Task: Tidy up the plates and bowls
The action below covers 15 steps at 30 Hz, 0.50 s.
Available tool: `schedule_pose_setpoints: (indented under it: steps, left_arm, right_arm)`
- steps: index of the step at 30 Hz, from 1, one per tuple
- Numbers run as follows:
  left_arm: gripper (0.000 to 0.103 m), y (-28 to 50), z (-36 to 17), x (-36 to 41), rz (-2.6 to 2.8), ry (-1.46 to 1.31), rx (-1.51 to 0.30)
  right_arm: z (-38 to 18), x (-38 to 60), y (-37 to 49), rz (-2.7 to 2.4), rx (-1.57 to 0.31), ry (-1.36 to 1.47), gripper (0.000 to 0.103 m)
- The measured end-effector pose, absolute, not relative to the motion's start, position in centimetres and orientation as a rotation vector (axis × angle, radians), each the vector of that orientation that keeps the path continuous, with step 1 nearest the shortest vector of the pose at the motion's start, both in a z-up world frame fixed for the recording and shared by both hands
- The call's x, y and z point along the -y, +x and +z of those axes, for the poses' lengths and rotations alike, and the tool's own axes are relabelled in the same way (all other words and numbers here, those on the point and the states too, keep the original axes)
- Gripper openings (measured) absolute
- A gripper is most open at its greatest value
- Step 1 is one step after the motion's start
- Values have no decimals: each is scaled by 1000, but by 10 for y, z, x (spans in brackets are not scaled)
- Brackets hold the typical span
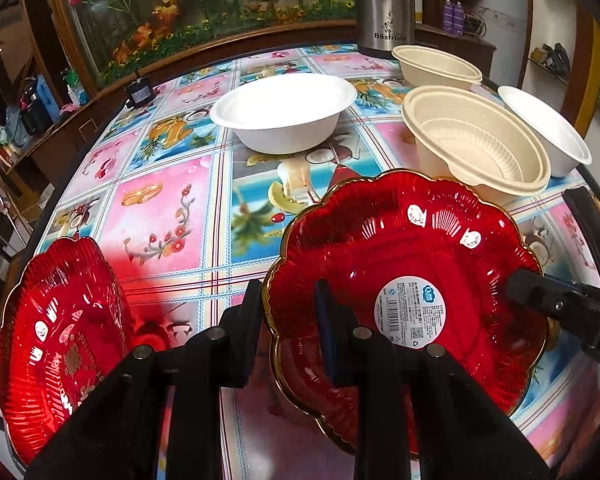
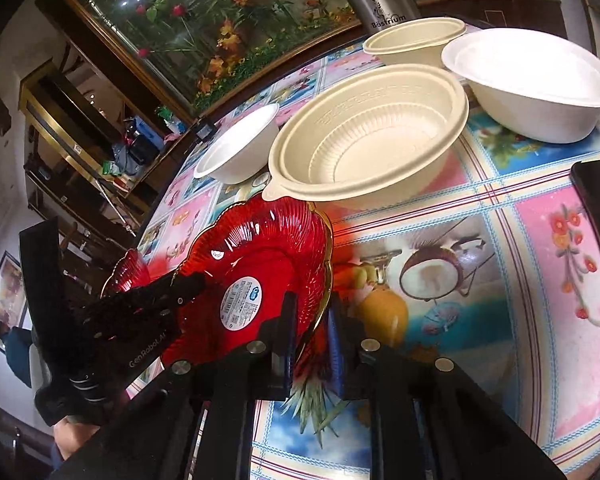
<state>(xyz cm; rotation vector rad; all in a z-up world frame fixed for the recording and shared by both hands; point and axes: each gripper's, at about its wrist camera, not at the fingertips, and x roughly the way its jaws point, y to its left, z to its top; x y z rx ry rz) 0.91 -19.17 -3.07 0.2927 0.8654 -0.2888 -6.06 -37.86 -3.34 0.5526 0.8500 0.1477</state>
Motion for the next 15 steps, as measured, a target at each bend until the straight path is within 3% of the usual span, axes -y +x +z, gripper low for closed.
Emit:
schedule_pose_setpoints:
  steps: [15]
  left_arm:
    - [23, -5, -24, 185, -270, 277, -824]
  right_arm:
    - [-30, 378, -70, 166, -823, 546, 13]
